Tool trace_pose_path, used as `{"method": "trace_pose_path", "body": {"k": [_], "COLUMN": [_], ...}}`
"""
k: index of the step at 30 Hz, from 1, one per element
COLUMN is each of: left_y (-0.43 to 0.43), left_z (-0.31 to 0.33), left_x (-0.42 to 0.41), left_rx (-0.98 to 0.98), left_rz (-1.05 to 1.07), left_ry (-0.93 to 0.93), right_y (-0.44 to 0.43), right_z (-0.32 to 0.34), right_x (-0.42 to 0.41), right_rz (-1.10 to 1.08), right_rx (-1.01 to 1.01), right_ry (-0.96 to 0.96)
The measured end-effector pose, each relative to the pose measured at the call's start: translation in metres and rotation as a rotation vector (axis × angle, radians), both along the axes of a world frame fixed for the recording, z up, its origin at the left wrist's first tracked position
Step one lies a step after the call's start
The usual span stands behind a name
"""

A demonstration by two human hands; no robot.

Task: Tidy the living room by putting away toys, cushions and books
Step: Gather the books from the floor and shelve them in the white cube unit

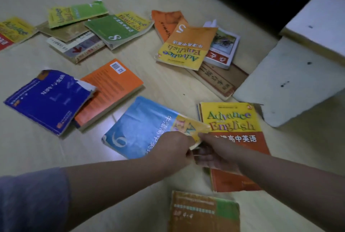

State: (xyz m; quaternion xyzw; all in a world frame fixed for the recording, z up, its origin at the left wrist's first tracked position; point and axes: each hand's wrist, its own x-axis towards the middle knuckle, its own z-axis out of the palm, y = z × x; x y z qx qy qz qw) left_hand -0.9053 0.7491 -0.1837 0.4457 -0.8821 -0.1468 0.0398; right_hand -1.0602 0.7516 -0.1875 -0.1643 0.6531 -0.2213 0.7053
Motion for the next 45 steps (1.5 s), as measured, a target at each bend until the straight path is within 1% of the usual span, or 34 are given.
{"method": "trace_pose_path", "body": {"k": [1,2,3,5,6,7,8,10,12,13,15,17,20,23,25,27,29,32,33,34,36,38,40,41,42,44,45], "left_y": [0.004,0.005,0.009,0.011,0.009,0.006,0.002,-0.012,-0.021,-0.024,-0.026,-0.027,-0.022,-0.011,-0.007,-0.004,-0.005,-0.012,-0.014,-0.017,-0.023,-0.027,-0.028,-0.028,-0.029,-0.031,-0.032], "left_z": [0.0,-0.001,-0.001,0.003,0.006,0.01,0.011,0.007,0.002,-0.001,-0.005,-0.009,-0.013,-0.019,-0.025,-0.026,-0.026,-0.034,-0.037,-0.04,-0.049,-0.05,-0.044,-0.042,-0.039,-0.035,-0.034], "left_x": [-0.008,-0.013,-0.018,-0.024,-0.025,-0.024,-0.023,-0.022,-0.021,-0.021,-0.028,-0.038,-0.051,-0.063,-0.072,-0.079,-0.08,-0.08,-0.079,-0.08,-0.081,-0.083,-0.089,-0.092,-0.095,-0.098,-0.098], "left_rx": [-0.015,-0.006,0.025,0.16,0.199,0.18,0.103,-0.013,0.011,0.074,0.322,0.553,0.716,0.888,0.924,0.914,0.905,0.935,0.945,0.952,0.937,0.927,0.914,0.886,0.833,0.659,0.603], "left_rz": [-0.032,-0.045,-0.036,0.01,0.047,0.048,0.015,-0.045,0.012,0.071,0.155,0.196,0.257,0.339,0.46,0.559,0.651,0.821,0.87,0.904,0.939,0.906,0.817,0.751,0.681,0.558,0.515], "left_ry": [0.097,0.169,0.259,0.404,0.433,0.438,0.413,0.322,0.278,0.271,0.259,0.304,0.409,0.615,0.747,0.795,0.843,0.916,0.931,0.946,0.908,0.846,0.783,0.73,0.655,0.473,0.381], "right_y": [0.003,0.004,0.004,0.001,-0.002,-0.006,-0.009,-0.014,-0.016,-0.017,-0.015,-0.013,-0.014,-0.013,-0.008,-0.002,0.004,0.009,0.011,0.013,0.02,0.033,0.048,0.054,0.057,0.056,0.054], "right_z": [-0.004,-0.006,-0.007,-0.004,0.0,0.005,0.011,0.024,0.035,0.036,0.042,0.05,0.059,0.061,0.061,0.061,0.06,0.06,0.059,0.056,0.046,0.027,0.012,0.006,0.003,0.003,0.004], "right_x": [-0.003,-0.003,-0.009,-0.023,-0.032,-0.043,-0.054,-0.08,-0.101,-0.11,-0.122,-0.128,-0.134,-0.15,-0.164,-0.179,-0.191,-0.202,-0.202,-0.201,-0.191,-0.179,-0.166,-0.161,-0.159,-0.157,-0.158], "right_rz": [-0.054,-0.078,-0.059,0.072,0.15,0.226,0.282,0.378,0.458,0.501,0.551,0.543,0.543,0.51,0.536,0.559,0.461,0.101,0.023,0.015,0.149,0.313,0.46,0.492,0.495,0.477,0.467], "right_rx": [-0.006,-0.026,-0.061,-0.159,-0.21,-0.254,-0.284,-0.315,-0.335,-0.355,-0.399,-0.45,-0.518,-0.477,-0.404,-0.33,-0.283,-0.29,-0.28,-0.247,-0.161,-0.094,-0.054,-0.052,-0.06,-0.088,-0.094], "right_ry": [-0.021,0.002,0.081,0.266,0.343,0.409,0.448,0.465,0.458,0.482,0.562,0.62,0.641,0.694,0.744,0.764,0.715,0.511,0.454,0.428,0.488,0.685,0.882,0.914,0.902,0.848,0.83]}}
